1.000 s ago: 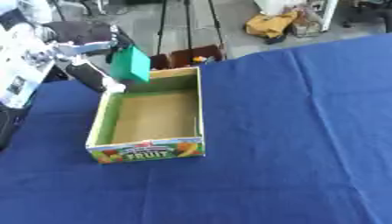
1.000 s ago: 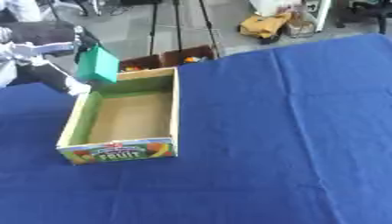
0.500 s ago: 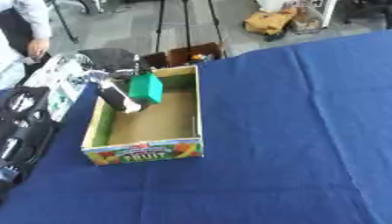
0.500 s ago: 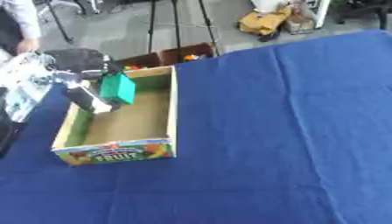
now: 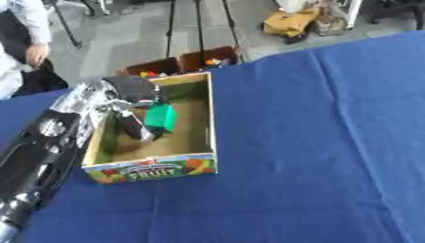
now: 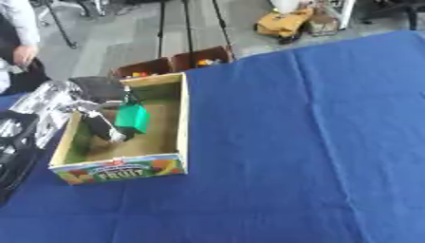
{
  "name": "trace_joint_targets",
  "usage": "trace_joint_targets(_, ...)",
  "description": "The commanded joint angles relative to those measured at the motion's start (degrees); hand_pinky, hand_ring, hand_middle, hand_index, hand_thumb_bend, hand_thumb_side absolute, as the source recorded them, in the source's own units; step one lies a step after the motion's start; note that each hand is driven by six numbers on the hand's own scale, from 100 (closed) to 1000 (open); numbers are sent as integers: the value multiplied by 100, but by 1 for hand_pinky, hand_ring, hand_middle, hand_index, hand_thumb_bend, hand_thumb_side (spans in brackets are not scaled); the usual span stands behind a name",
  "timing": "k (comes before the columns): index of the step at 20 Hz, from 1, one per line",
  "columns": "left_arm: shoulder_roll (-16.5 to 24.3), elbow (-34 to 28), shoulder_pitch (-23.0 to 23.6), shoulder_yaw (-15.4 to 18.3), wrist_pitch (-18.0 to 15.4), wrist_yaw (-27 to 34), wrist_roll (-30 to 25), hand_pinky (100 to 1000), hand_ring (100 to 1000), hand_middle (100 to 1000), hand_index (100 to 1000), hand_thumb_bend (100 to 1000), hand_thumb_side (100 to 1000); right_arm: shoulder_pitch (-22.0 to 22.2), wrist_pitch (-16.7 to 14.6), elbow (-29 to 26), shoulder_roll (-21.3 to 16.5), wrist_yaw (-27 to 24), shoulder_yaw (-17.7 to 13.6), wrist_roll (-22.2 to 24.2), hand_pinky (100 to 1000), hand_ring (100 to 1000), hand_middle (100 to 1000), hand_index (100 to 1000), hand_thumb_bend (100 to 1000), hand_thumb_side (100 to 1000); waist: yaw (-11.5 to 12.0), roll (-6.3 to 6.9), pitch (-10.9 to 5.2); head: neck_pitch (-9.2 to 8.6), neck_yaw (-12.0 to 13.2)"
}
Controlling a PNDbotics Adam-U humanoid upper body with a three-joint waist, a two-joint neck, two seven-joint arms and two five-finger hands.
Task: Pick up objects on the table and place them in the box.
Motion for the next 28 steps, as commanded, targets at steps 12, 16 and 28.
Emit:
trace_joint_targets(12,35,33,-33,111,-128,127,-525,807,930,1000,1000,100,599,-63,6,-116,-115,-59,-26,2,727,780,507,720,125,618,-2,-60,-67,-73,4)
trace_joint_targets(16,33,27,-12,105,-164,291,-598,950,1000,1000,1000,195,730,-64,7,-116,-116,-62,-29,7,728,780,506,719,129,620,-2,-69,-56,-72,-8)
trace_joint_targets(28,92,-345,81,159,-123,950,-642,1000,1000,1000,1000,449,992,-51,15,-116,-93,-67,-36,9,726,780,508,712,117,615,35,-102,-101,-45,-64)
